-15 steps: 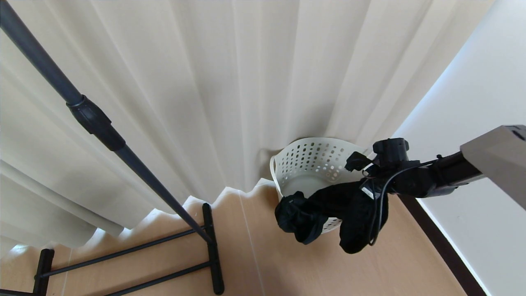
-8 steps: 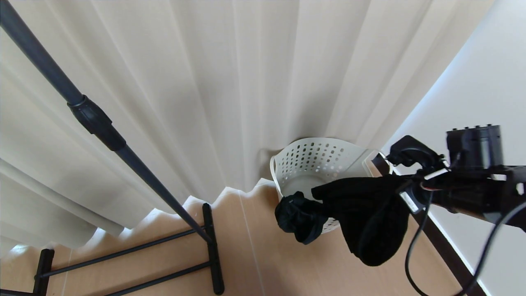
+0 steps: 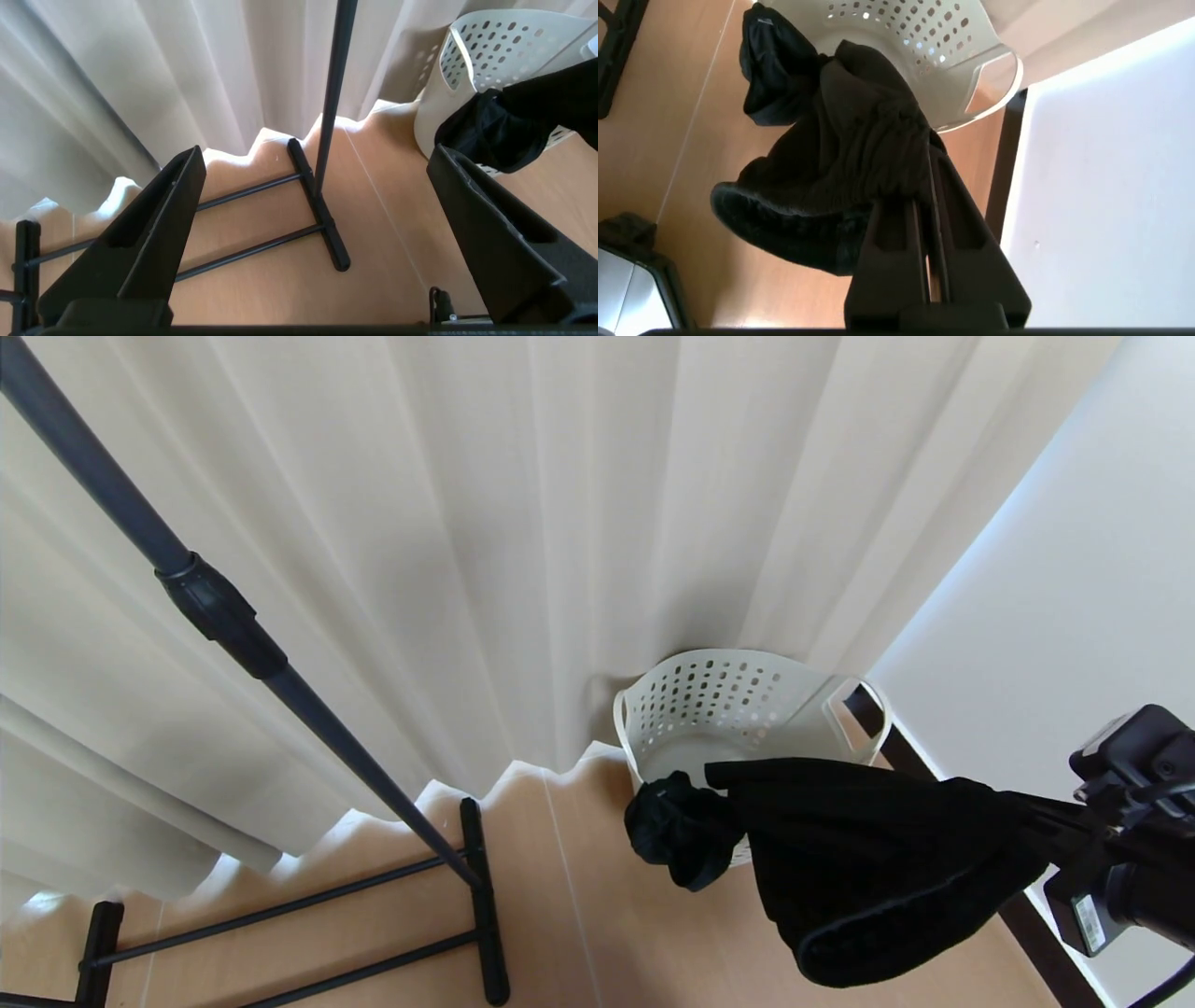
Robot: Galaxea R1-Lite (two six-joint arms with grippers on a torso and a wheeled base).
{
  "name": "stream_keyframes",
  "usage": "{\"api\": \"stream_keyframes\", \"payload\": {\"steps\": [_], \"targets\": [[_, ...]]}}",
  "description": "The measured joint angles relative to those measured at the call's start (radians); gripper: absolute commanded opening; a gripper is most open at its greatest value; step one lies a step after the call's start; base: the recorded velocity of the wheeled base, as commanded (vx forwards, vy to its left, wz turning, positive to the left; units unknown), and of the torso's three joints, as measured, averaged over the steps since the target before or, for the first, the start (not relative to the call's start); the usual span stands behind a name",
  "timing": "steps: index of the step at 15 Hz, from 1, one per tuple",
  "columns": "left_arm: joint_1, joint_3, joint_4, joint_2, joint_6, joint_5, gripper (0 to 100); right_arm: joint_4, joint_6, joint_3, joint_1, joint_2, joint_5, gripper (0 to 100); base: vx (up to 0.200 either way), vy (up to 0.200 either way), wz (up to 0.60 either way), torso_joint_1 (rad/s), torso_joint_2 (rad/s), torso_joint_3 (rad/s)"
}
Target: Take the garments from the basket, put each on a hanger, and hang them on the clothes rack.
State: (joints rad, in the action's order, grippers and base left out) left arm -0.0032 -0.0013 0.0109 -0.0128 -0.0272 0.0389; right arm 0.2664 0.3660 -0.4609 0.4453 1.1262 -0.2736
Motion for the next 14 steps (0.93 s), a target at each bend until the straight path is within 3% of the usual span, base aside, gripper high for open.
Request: {"api": "stream_keyframes", "payload": {"steps": [7,14], "targets": [[0.000,0.000,0.000,0.000,0.001,0.000,100,0.001,-0.001,0.009,-0.037,-0.027,0.001,0,0.000,0.000,0.00,0.001,0.00,0.170],[0.000,0.000,0.000,0.001,0.003,0.000,100,0.003,-0.003,0.005,-0.076,0.018,0.002,0,0.000,0.000,0.00,0.088,-0.38,-0.094]]}}
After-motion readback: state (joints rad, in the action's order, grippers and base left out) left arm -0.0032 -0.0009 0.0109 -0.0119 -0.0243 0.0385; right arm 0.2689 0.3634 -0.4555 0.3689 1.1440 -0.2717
